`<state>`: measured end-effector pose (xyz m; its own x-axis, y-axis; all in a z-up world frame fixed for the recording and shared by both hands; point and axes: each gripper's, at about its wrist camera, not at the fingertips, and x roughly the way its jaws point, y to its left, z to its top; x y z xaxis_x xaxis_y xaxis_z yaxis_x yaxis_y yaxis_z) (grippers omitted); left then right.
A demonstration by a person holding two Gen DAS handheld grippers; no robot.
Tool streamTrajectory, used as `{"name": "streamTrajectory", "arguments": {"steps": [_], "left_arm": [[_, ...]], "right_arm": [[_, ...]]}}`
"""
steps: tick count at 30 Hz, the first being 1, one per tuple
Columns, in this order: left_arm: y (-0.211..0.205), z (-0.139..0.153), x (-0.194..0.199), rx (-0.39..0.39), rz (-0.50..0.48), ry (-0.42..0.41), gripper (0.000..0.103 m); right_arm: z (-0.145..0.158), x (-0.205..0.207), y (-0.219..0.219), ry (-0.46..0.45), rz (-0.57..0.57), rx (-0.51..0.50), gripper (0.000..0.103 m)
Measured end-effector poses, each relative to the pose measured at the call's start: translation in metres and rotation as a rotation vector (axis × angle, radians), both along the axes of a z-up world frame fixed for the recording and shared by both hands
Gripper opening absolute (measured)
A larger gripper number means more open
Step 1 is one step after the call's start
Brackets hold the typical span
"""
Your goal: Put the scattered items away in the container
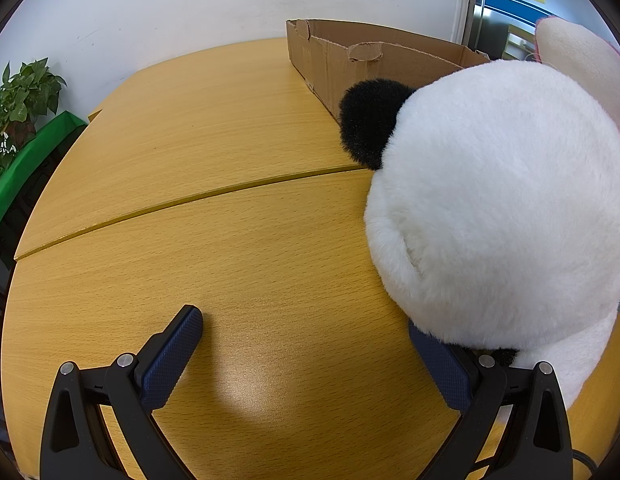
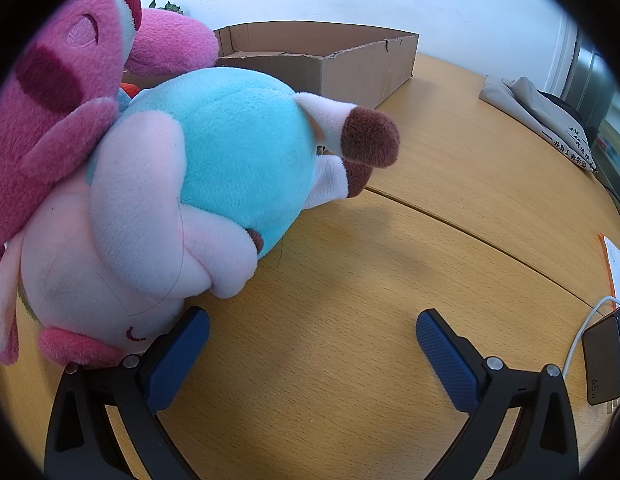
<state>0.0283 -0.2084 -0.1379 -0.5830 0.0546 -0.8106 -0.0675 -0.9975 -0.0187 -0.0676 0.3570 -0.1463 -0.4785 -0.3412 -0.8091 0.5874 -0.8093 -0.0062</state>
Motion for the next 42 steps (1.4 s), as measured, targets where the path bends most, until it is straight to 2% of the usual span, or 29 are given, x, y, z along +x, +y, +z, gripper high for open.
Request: {"name": "streamTrajectory", "arguments": {"steps": [10, 13, 16, 18, 20, 22, 25, 28, 31, 36, 38, 42], "left_arm": [[0.000, 0.001, 0.000, 0.001, -0.004, -0.001, 0.103], [0.001, 0.003, 0.005, -0.011, 0.025, 0.004, 0.103], [0.010, 0.016, 0.022, -0.107, 0.098, 0.069, 0.103], [0.018, 0.035, 0.039, -0.181, 0.166, 0.142, 0.103], [0.028, 0.061, 0.061, -0.222, 0.255, 0.231, 0.103], [0.039, 0.084, 0.084, -0.193, 0.299, 0.281, 0.103], [0.065, 0.109, 0.105, -0.099, 0.294, 0.323, 0.103], [0.094, 0.127, 0.098, 0.003, 0.230, 0.364, 0.103], [0.122, 0.144, 0.095, 0.054, 0.187, 0.385, 0.103], [0.152, 0.154, 0.080, 0.145, 0.191, 0.317, 0.103], [0.160, 0.153, 0.081, 0.170, 0.194, 0.281, 0.103], [0.174, 0.150, 0.087, 0.136, 0.211, 0.281, 0.103]], "right_arm": [[0.000, -0.001, 0.000, -0.002, -0.003, 0.000, 0.103], [0.000, -0.001, -0.003, -0.003, -0.034, 0.002, 0.103], [0.000, 0.002, -0.003, -0.007, -0.056, 0.006, 0.103], [0.002, 0.009, 0.001, -0.024, -0.131, 0.025, 0.103], [0.010, 0.024, 0.010, -0.029, -0.235, 0.042, 0.103], [0.028, 0.047, 0.017, 0.013, -0.296, 0.012, 0.103], [0.073, 0.087, 0.008, 0.122, -0.324, -0.059, 0.103], [0.115, 0.116, -0.019, 0.228, -0.313, -0.103, 0.103], [0.146, 0.139, -0.055, 0.304, -0.262, -0.143, 0.103], [0.163, 0.169, -0.113, 0.333, -0.223, -0.164, 0.103], [0.167, 0.177, -0.124, 0.339, -0.246, -0.158, 0.103], [0.169, 0.171, -0.125, 0.308, -0.340, -0.121, 0.103]]}}
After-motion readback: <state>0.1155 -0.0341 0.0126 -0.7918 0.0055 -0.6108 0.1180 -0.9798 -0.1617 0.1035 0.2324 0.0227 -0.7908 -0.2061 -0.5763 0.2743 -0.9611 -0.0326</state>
